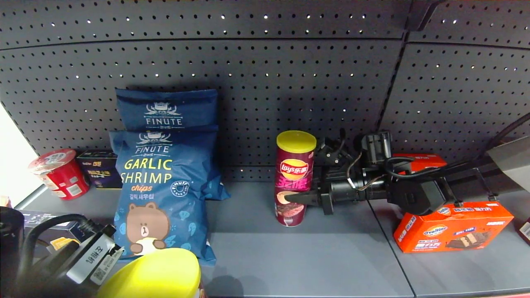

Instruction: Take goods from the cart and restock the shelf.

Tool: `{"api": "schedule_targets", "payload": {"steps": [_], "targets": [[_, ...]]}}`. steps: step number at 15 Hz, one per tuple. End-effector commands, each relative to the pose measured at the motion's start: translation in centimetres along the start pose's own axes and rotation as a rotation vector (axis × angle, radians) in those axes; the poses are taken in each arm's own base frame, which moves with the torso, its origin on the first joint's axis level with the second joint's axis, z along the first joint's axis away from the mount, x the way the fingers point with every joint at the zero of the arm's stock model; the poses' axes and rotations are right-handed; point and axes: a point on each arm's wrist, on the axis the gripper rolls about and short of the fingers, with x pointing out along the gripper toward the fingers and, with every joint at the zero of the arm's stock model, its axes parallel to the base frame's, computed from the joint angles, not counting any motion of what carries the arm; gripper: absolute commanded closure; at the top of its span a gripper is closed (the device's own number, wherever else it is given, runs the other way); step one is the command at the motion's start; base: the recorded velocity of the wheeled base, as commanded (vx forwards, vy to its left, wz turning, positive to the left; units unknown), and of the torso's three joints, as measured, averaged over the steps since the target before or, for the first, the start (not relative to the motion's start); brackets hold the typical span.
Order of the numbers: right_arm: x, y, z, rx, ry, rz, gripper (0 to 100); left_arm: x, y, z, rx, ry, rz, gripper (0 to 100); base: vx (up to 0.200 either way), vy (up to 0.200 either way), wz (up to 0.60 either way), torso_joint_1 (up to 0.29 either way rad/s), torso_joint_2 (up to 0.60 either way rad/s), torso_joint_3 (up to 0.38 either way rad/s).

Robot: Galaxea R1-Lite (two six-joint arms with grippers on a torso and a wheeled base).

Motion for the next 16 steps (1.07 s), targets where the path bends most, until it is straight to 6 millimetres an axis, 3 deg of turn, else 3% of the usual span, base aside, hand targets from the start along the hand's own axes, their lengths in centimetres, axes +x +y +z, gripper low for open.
{"api": "schedule_targets", "payload": {"steps": [1, 4, 11, 16], "targets": [[-0.4, 0.8, 0.2, -0.002, 0.002, 0.007, 100, -0.1, -0.2, -0.5, -0.006, 0.004, 0.000, 100, 0.000, 0.000, 0.00, 0.000, 0.00, 0.000], [-1.3, 2.6, -0.3, 0.000, 0.005, 0.019, 100, -0.5, -0.4, -0.9, -0.009, 0.002, 0.009, 100, 0.000, 0.000, 0.00, 0.000, 0.00, 0.000], [-5.4, 8.5, -0.2, 0.000, 0.013, 0.055, 100, -0.6, -0.5, -0.7, 0.001, -0.006, 0.016, 100, 0.000, 0.000, 0.00, 0.000, 0.00, 0.000], [-7.1, 11.1, -0.7, 0.004, 0.023, 0.074, 100, -0.6, -0.5, -0.6, 0.004, -0.008, 0.018, 100, 0.000, 0.000, 0.00, 0.000, 0.00, 0.000]]}}
